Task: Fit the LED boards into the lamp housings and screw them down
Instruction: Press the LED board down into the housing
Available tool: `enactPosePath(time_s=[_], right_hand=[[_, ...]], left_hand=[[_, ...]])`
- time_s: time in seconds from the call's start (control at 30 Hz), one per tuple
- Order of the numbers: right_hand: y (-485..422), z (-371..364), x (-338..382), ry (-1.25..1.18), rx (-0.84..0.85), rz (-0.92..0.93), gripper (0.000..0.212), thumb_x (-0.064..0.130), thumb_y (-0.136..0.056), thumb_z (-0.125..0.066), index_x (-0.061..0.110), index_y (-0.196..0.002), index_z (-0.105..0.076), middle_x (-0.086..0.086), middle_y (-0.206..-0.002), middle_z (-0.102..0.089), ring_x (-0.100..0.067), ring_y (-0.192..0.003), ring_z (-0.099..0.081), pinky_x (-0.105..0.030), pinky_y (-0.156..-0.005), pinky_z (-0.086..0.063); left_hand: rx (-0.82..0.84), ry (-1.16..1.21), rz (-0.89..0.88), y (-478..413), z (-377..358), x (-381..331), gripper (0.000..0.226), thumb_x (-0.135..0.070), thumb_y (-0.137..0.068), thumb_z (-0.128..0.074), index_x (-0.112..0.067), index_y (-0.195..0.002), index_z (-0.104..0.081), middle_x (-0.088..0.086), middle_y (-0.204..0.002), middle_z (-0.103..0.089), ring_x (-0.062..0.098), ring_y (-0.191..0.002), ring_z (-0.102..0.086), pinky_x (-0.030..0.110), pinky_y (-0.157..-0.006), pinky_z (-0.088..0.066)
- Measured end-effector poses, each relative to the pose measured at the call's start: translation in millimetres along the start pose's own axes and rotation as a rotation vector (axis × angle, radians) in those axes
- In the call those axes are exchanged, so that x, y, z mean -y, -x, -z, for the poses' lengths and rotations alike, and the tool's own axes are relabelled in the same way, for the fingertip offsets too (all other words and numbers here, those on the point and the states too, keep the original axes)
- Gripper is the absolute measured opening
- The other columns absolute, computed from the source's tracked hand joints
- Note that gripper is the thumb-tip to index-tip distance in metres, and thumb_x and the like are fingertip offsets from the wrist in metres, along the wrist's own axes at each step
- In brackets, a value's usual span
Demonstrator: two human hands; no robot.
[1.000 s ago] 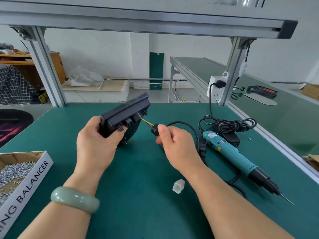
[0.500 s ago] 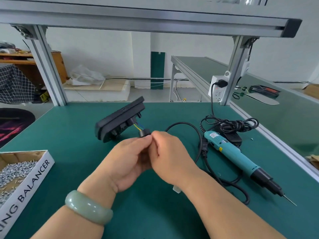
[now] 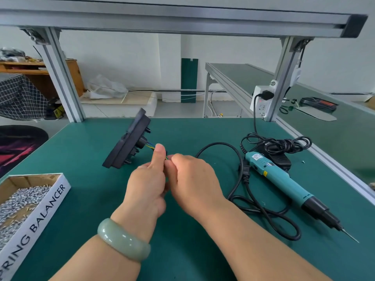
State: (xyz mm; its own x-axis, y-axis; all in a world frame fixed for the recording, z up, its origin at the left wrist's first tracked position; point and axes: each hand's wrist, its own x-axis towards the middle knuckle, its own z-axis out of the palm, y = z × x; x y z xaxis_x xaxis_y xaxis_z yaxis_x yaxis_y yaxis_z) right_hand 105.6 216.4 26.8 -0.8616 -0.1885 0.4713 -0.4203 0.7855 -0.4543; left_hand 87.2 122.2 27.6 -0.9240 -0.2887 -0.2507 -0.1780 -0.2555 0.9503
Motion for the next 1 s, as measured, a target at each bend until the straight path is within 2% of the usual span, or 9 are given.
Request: enactPosePath(time_s=[0.17, 0.23, 0.33, 0.5, 0.57, 0.67, 0.87, 0.93, 1.0], right_hand=[[0.6, 0.6, 3.5, 0.017, 0.069, 0.038, 0.026, 0.030, -0.101, -0.035, 0.017, -0.080, -0.043, -0.004, -0.071, -0.052, -0.033, -0.068, -0.051, -0.034, -0.058, -0.026], [1.7, 4.5, 5.3, -0.003, 0.080, 0.096, 0.027, 0.025, -0.099, -0.038, 0.020, -0.073, -0.039, -0.014, -0.077, -0.063, -0.036, -0.070, -0.056, -0.032, -0.058, -0.027], [5.8, 10.3, 5.5, -0.058, 0.071, 0.128, 0.028, 0.023, -0.092, -0.042, 0.019, -0.064, -0.039, -0.009, -0.065, -0.060, -0.031, -0.056, -0.047, -0.032, -0.053, -0.030], [12.3, 9.6, -4.6, -0.082, 0.004, 0.022, 0.029, 0.023, -0.097, -0.044, 0.018, -0.069, -0.036, 0.000, -0.068, -0.045, -0.025, -0.058, -0.038, -0.036, -0.055, -0.029], [12.0, 10.3, -7.4, -0.081, -0.001, 0.027, 0.031, 0.022, -0.097, -0.045, 0.018, -0.067, -0.036, -0.004, -0.066, -0.048, -0.028, -0.057, -0.041, -0.039, -0.054, -0.033], [11.7, 10.9, -5.1, -0.046, 0.083, 0.076, 0.032, 0.023, -0.094, -0.042, 0.020, -0.063, -0.036, -0.004, -0.063, -0.049, -0.028, -0.056, -0.041, -0.035, -0.053, -0.032], [9.0, 21.0, -8.7, -0.061, 0.131, 0.165, 0.042, 0.020, -0.090, -0.047, 0.026, -0.053, -0.027, 0.011, -0.047, -0.032, -0.011, -0.041, -0.031, -0.027, -0.048, -0.022], [11.5, 21.9, -12.4, -0.080, 0.070, 0.125, 0.038, 0.024, -0.088, -0.045, 0.024, -0.054, -0.029, 0.010, -0.044, -0.031, -0.011, -0.040, -0.031, -0.025, -0.045, -0.020], [13.0, 22.8, -15.9, -0.094, -0.034, 0.047, 0.042, 0.032, -0.089, -0.044, 0.026, -0.052, -0.026, 0.009, -0.042, -0.028, -0.012, -0.040, -0.029, -0.028, -0.045, -0.020]], left_hand=[[0.144, 0.317, 0.313, -5.2, -3.3, -8.2, 0.032, -0.040, -0.090, -0.061, -0.008, -0.089, -0.066, 0.000, -0.070, -0.073, 0.012, -0.061, -0.069, 0.030, -0.063, -0.059], [0.149, 0.408, 0.355, -5.9, -8.3, -14.8, 0.023, -0.031, -0.094, -0.058, -0.009, -0.088, -0.062, -0.002, -0.057, -0.068, 0.011, -0.055, -0.067, 0.030, -0.060, -0.057], [0.159, 0.443, 0.234, -6.1, -14.9, -17.7, 0.028, -0.027, -0.098, -0.052, -0.006, -0.080, -0.055, -0.001, -0.048, -0.062, 0.014, -0.048, -0.065, 0.034, -0.066, -0.055], [0.408, 0.152, 0.261, 3.4, -7.0, -8.6, 0.050, -0.042, -0.099, -0.043, 0.002, -0.099, -0.065, 0.015, -0.096, -0.073, 0.025, -0.082, -0.071, 0.033, -0.068, -0.057], [0.368, 0.124, 0.196, 3.5, -6.4, -7.5, 0.043, -0.035, -0.100, -0.045, 0.002, -0.093, -0.067, 0.016, -0.091, -0.073, 0.026, -0.085, -0.067, 0.035, -0.076, -0.056], [0.272, 0.332, 0.259, 2.9, -10.5, -14.1, 0.037, -0.028, -0.101, -0.044, -0.006, -0.075, -0.059, 0.008, -0.068, -0.066, 0.023, -0.072, -0.064, 0.033, -0.067, -0.052], [0.260, 0.495, 0.243, -0.6, -15.2, -23.1, 0.033, -0.019, -0.101, -0.044, -0.005, -0.072, -0.052, 0.004, -0.060, -0.056, 0.019, -0.066, -0.057, 0.032, -0.069, -0.053], [0.310, 0.427, 0.141, 1.3, -13.3, -22.0, 0.035, -0.024, -0.102, -0.043, -0.004, -0.077, -0.056, 0.006, -0.061, -0.062, 0.021, -0.069, -0.061, 0.034, -0.074, -0.054], [0.387, 0.132, 0.037, 2.9, -5.5, -25.1, 0.041, -0.033, -0.101, -0.041, -0.002, -0.087, -0.063, 0.012, -0.080, -0.070, 0.024, -0.079, -0.066, 0.037, -0.080, -0.055]])
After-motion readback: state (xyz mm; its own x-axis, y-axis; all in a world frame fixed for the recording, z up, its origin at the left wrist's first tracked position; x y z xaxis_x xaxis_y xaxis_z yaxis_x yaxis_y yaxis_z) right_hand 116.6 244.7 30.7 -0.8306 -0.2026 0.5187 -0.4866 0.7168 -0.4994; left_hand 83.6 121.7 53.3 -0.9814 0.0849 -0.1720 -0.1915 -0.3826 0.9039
